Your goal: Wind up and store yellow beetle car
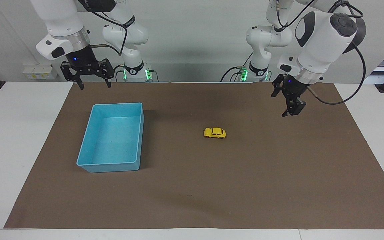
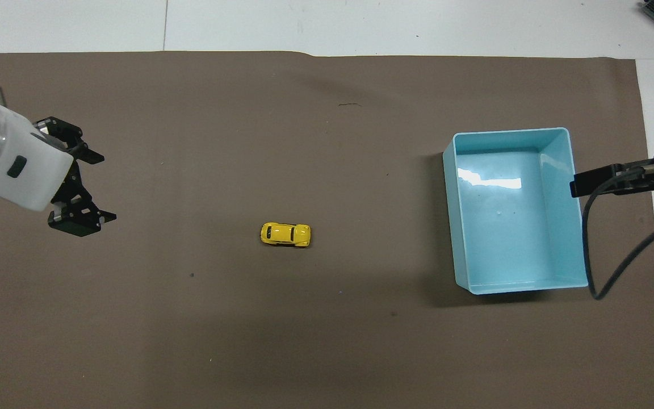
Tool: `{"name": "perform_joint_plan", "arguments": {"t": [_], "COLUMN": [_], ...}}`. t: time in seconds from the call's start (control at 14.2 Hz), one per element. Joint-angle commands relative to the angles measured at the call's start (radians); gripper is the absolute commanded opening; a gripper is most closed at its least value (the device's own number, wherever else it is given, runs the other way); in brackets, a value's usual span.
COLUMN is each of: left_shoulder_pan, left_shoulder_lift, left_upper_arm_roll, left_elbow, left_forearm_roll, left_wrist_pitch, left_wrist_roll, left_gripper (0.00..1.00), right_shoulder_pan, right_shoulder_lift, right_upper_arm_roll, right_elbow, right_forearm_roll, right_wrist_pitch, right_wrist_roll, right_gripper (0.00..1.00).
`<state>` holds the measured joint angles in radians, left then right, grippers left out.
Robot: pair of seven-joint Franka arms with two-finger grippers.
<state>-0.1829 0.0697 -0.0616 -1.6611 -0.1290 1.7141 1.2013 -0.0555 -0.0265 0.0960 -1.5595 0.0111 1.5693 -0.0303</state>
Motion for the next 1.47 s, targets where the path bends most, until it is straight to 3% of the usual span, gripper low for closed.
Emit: {"name": "perform_joint_plan", "arguments": {"t": [0.0,0.14,0.42,0.84,1.4], "left_shoulder_pan": [-0.036,-0.038,-0.179,-0.300,-0.368], "left_shoulder_lift": [0.024,0.041,0.100,0.125,0.159], "left_upper_arm_roll": [0.016,0.016,0.019,0.022,0.023], "left_elbow": [-0.032,-0.092,-0.181,-0.357,-0.471], "left_forearm_roll": [-0.027,-0.104,-0.109,-0.107,-0.103], "left_wrist_pitch": [0.077,0.187,0.386,0.662,0.820], "left_wrist_roll": [0.059,0.128,0.115,0.048,-0.070], "left_gripper": [1.00,1.00,1.00,1.00,1.00], "right_shoulder_pan": [-0.010,-0.010,-0.010,-0.010,-0.010], "right_shoulder_lift": [-0.013,-0.013,-0.013,-0.013,-0.013], "right_upper_arm_roll": [0.005,0.005,0.005,0.005,0.005], "right_elbow": [-0.013,-0.013,-0.013,-0.013,-0.014], "right_forearm_roll": [0.003,0.003,0.001,0.003,0.001], "right_wrist_pitch": [0.003,0.003,0.003,0.003,0.003], "right_wrist_roll": [-0.003,-0.003,-0.003,-0.003,-0.003], "right_gripper": [1.00,1.00,1.00,1.00,1.00]}}
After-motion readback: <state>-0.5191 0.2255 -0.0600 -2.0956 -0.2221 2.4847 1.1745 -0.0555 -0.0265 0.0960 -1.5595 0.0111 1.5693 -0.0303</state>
